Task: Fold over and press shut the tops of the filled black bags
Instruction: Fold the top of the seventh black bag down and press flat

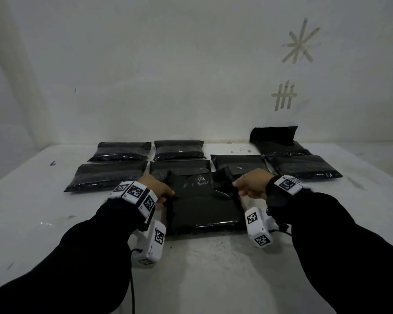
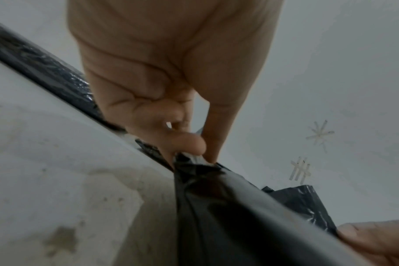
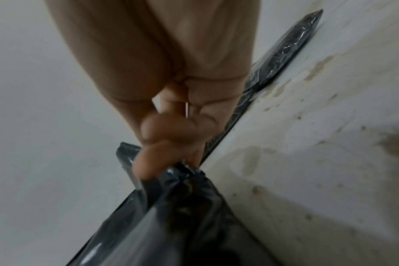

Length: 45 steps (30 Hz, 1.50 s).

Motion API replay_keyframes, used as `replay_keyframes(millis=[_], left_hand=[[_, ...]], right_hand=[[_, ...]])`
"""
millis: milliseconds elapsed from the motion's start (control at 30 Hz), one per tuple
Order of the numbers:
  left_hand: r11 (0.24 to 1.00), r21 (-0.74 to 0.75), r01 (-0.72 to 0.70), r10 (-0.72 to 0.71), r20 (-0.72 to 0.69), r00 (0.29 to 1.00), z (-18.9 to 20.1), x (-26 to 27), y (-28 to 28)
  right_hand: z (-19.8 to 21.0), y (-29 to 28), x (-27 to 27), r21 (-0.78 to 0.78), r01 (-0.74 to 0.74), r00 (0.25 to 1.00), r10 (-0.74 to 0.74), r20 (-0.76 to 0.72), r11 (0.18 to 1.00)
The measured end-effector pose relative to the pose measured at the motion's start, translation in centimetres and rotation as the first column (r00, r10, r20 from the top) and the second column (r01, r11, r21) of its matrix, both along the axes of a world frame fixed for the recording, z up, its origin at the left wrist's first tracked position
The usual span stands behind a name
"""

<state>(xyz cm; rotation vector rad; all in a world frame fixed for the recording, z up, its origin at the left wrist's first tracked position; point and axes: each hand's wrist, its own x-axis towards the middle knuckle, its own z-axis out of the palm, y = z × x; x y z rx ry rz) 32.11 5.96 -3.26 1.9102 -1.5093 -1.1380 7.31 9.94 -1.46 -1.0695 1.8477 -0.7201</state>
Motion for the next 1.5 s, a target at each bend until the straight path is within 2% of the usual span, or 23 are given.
replay_keyframes(millis=[33, 100, 167, 200, 233, 267, 333, 400, 467, 500, 533, 567, 600, 633, 667, 700, 733, 800, 900, 1033, 1200, 1500], left_hand=[[0.999, -0.043, -0.028, 0.026, -0.046, 0.999, -0.1, -0.1, 0.0], [0.991, -0.039, -0.125, 0.117, -0.17, 0.979, 0.4, -0.5, 0.3], [0.963, -0.002, -0.27, 0.255, -0.319, 0.913, 0.6, -0.3, 0.2], [0.972, -0.07, -0.223, 0.207, -0.185, 0.961, 1.0, -0.2, 0.9], [0.976, -0.215, -0.035, 0.059, 0.103, 0.993, 0.9, -0.3, 1.3], [0.972, -0.231, 0.041, 0.021, 0.262, 0.965, 1.2, -0.8, 1.8], [0.976, -0.217, 0.018, 0.049, 0.301, 0.952, 1.8, -1.2, 2.4], [0.981, -0.195, 0.0, 0.051, 0.256, 0.965, 1.5, -1.2, 2.0], [0.987, -0.163, 0.006, 0.018, 0.143, 0.99, 0.5, -0.7, 1.2], [0.995, -0.101, -0.012, 0.017, 0.051, 0.999, 0.1, -0.4, 1.0], [0.996, -0.023, -0.082, 0.077, -0.165, 0.983, -0.1, -0.4, 0.7], [0.986, 0.06, -0.156, 0.167, -0.365, 0.916, -0.1, -0.6, 0.3], [0.976, 0.097, -0.197, 0.219, -0.492, 0.843, 0.0, -0.4, 0.2], [0.962, 0.101, -0.252, 0.267, -0.528, 0.807, 0.1, -0.3, 0.4], [0.963, 0.051, -0.265, 0.253, -0.512, 0.821, 0.2, -0.2, 0.6], [0.976, -0.029, -0.218, 0.187, -0.412, 0.892, 0.3, -0.3, 0.9], [0.988, -0.081, -0.128, 0.09, -0.366, 0.926, 0.0, -0.3, 1.2], [0.983, 0.014, -0.186, 0.162, -0.559, 0.813, -0.2, -0.3, 0.6], [0.984, -0.001, -0.176, 0.155, -0.477, 0.865, -0.4, -0.6, 0.8], [0.983, -0.033, -0.179, 0.139, -0.505, 0.852, 0.0, -0.7, 1.1], [0.991, -0.05, -0.127, 0.083, -0.514, 0.854, 0.2, -0.7, 1.5], [0.997, -0.023, -0.067, 0.046, -0.515, 0.856, 1.2, -0.6, 2.0]], right_hand=[[0.0, 0.0, 0.2, -0.017, 0.007, 0.999, -0.007, 0.042, 1.0], [0.1, 0.1, 0.8, -0.032, 0.013, 0.994, -0.009, 0.106, 0.999], [0.1, 0.2, 1.2, -0.037, 0.011, 0.99, -0.005, 0.141, 0.999], [0.0, 0.3, 1.3, -0.038, 0.006, 0.989, -0.001, 0.15, 0.999], [-0.2, 0.3, 1.4, -0.037, 0.003, 0.989, 0.002, 0.148, 0.999], [-0.3, 0.3, 1.6, -0.041, 0.003, 0.989, 0.003, 0.146, 0.999], [-0.4, 0.4, 1.6, -0.062, 0.024, 0.987, -0.014, 0.16, 0.998], [-0.6, 0.4, 1.5, -0.098, 0.074, 0.973, -0.05, 0.227, 0.992], [-0.8, 0.6, 1.4, -0.126, 0.137, 0.936, -0.087, 0.341, 0.983], [-1.0, 0.6, 1.3, -0.134, 0.16, 0.918, -0.097, 0.385, 0.978], [-1.1, 0.8, 1.4, -0.142, 0.175, 0.903, -0.101, 0.417, 0.974], [-1.4, 0.9, 1.3, -0.152, 0.185, 0.896, -0.102, 0.433, 0.971], [-1.6, 1.1, 1.3, -0.165, 0.193, 0.887, -0.101, 0.451, 0.967], [-1.9, 1.0, 1.1, -0.179, 0.194, 0.887, -0.095, 0.451, 0.965], [-1.8, 1.2, 1.2, -0.193, 0.194, 0.887, -0.087, 0.454, 0.962], [-2.1, 1.0, 1.0, -0.211, 0.182, 0.892, -0.071, 0.446, 0.96], [-2.0, 1.2, 1.1, -0.225, 0.173, 0.892, -0.056, 0.448, 0.959], [-1.9, 1.2, 1.0, -0.257, 0.166, 0.903, -0.042, 0.427, 0.952], [-1.9, 0.6, 0.8, -0.304, 0.121, 0.922, 0.007, 0.387, 0.945], [-2.3, 0.1, 0.5, -0.335, 0.085, 0.905, 0.068, 0.42, 0.938], [-2.9, 0.6, 0.1, -0.329, 0.107, 0.893, 0.054, 0.446, 0.938], [-2.8, 0.9, 0.5, -0.388, 0.099, 0.928, 0.056, 0.369, 0.916]])
